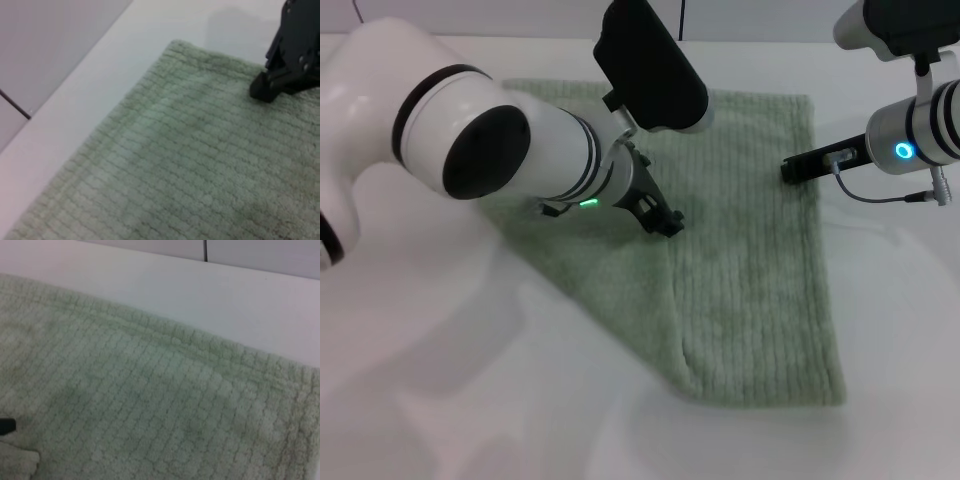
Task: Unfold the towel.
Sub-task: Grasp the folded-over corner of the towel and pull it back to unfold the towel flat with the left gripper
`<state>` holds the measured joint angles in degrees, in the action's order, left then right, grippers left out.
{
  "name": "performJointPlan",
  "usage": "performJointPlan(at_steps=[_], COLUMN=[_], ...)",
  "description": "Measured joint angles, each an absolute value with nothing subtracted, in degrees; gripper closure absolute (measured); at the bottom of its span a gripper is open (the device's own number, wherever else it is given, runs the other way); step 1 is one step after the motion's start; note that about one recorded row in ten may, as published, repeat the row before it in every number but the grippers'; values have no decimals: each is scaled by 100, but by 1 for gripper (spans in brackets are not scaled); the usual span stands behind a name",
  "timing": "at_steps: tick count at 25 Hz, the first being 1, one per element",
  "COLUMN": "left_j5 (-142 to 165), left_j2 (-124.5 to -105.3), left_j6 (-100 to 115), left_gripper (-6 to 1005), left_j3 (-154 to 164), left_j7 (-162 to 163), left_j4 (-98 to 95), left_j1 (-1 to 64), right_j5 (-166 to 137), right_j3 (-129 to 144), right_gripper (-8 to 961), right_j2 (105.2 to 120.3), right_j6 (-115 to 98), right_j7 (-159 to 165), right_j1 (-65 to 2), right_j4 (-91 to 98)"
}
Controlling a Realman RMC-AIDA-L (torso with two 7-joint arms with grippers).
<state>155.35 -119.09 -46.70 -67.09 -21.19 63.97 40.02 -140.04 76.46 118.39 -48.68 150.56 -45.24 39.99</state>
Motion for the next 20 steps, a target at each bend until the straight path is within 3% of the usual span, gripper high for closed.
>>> performJointPlan(at_steps=[20], left_j5=[15386], left_j2=[-11910], left_j6=[-4669], left_gripper=[190], left_j3=[-6705], left_j7=[-2114], left_j4=[6015], left_j1=[4271], right_j5=[-14035], right_j3=[7646], right_gripper=[954], right_j2=[11839], right_j6=[-4910], right_j7=[15056], right_j1=[-4545], right_j4=[4021])
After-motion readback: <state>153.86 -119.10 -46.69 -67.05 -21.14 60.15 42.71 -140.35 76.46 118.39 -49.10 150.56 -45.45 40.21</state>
